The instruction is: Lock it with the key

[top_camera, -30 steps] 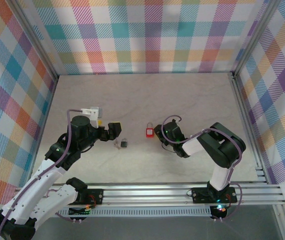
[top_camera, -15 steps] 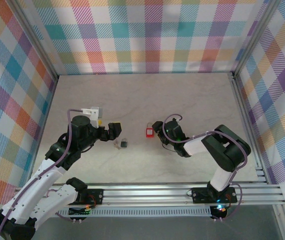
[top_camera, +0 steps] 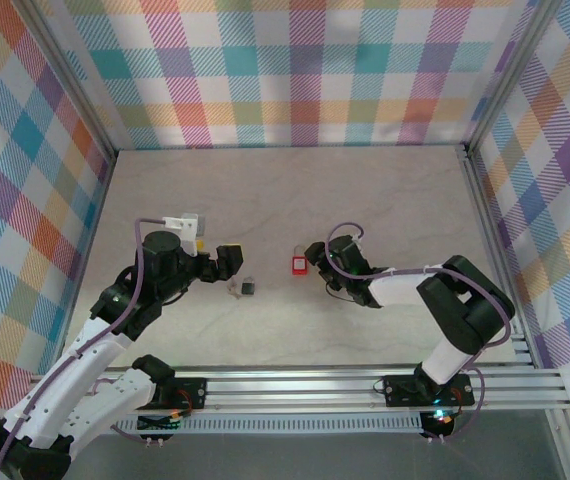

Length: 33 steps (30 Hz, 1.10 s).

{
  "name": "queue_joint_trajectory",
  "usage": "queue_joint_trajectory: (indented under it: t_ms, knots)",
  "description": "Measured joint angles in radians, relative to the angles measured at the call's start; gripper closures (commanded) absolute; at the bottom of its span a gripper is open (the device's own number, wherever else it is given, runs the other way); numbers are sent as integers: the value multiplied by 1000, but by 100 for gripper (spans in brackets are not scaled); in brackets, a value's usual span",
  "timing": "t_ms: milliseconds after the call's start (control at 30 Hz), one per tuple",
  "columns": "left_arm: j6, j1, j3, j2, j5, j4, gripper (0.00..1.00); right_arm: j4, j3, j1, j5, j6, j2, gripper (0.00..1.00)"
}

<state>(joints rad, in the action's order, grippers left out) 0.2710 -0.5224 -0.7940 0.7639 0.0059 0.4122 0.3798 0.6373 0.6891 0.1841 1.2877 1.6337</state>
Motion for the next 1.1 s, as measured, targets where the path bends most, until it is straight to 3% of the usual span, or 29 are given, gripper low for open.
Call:
queue_joint_trajectory:
  t_ms: [433, 500, 533, 800, 1100]
  knots:
    - [0, 0, 0, 0, 0, 0, 0, -383, 188, 15, 19, -131, -5, 19]
    - [-1, 0, 0, 0, -4, 0, 0, -436, 195, 19, 30, -164, -27, 11]
    - [0, 0, 0, -2, -12, 0, 0, -471, 197, 19, 37, -185, -50, 0]
    - [2, 0, 0, -35, -34, -7, 0, -687, 298, 5, 70, -401, -221, 1]
    - [6, 0, 1, -35, -28, -21, 0, -921, 290, -95, 95, -552, -355, 1]
